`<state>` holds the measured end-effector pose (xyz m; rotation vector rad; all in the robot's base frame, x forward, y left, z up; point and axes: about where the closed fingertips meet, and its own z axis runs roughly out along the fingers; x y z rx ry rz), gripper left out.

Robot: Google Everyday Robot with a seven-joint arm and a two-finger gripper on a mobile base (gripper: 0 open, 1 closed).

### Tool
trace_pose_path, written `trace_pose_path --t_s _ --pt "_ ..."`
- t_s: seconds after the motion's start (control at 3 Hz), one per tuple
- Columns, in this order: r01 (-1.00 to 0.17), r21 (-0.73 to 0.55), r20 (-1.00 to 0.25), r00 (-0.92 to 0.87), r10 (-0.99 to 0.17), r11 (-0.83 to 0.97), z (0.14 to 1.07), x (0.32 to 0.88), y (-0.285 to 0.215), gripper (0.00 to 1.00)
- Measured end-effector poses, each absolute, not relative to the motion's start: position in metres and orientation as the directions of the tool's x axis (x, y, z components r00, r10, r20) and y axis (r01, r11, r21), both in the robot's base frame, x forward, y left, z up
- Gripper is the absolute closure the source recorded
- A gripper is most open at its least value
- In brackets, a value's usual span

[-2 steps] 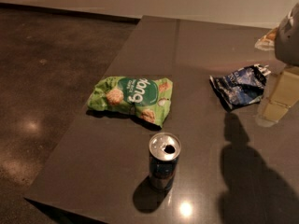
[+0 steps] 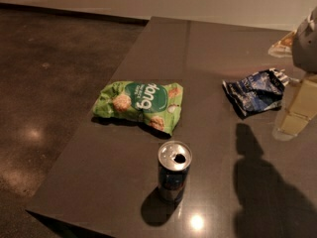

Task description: Move redbull can near blue chip bag

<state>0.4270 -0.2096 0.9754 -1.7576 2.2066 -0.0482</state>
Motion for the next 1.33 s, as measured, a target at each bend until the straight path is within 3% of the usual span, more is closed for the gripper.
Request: trace_pose_path --t_s 1.33 --pt "-0.96 -0.088 -0.554 -0.176 -0.814 0.267 0.933 0.355 -0.127 0.0"
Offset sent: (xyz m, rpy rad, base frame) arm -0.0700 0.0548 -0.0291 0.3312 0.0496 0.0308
